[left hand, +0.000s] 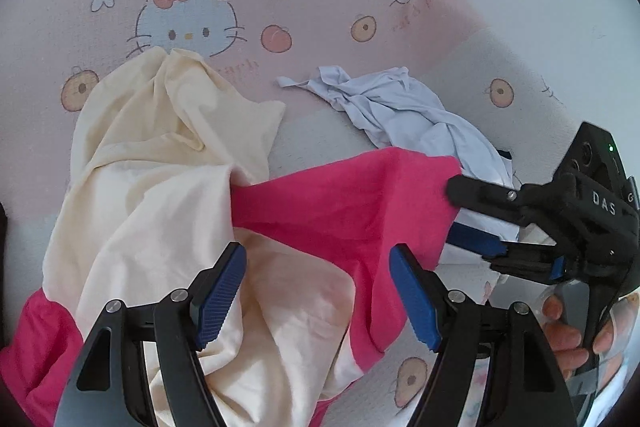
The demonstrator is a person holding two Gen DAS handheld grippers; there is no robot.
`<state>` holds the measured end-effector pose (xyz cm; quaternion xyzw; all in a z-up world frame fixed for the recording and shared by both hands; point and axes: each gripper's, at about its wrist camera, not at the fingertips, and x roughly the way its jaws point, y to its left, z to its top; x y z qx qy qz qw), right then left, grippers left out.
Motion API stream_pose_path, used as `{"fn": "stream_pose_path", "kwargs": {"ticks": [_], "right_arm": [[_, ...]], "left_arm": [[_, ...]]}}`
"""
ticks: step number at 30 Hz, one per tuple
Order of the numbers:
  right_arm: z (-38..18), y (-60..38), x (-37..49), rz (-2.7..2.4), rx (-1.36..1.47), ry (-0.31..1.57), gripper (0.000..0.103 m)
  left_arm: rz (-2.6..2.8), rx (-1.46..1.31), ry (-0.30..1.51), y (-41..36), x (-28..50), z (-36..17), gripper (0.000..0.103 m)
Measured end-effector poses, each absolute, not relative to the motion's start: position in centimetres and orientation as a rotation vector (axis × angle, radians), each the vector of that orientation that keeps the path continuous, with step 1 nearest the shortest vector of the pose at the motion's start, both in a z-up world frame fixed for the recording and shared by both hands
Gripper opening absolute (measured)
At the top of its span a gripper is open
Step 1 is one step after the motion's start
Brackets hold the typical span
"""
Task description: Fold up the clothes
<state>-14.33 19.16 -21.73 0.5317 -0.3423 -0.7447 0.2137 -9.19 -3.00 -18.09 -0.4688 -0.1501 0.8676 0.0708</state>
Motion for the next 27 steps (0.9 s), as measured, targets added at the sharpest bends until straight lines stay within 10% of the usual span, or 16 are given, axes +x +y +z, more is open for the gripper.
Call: {"fn": "stream_pose_path", "kwargs": {"ticks": [19,21,23,27], "right_arm": [[-25.5,19.2,-15.4,-2.194,1.726,-0.251,0.067],[-25.8,18.7,-15.5,-2.189,1.725,-0.183,0.067],[-26.0,18.2,-15.5,-2.189,1.723,-0.107,0.067],[-26.5,16.0,-15.5,-2.147,1.694,0.029,0.067]], "left_arm": [[2.575,-1.516,-0.269,3.2,-11.7,-20.1,0.072],[2.599,-1.514,-0.23,3.0,-11.6,-20.5,0.064],[2.619,-1.51,-0.198,2.6,-11.4,-20.8,0.024],[2.598,-1.523,-0.331,0.3,-10.9,-21.4,0.024]]}}
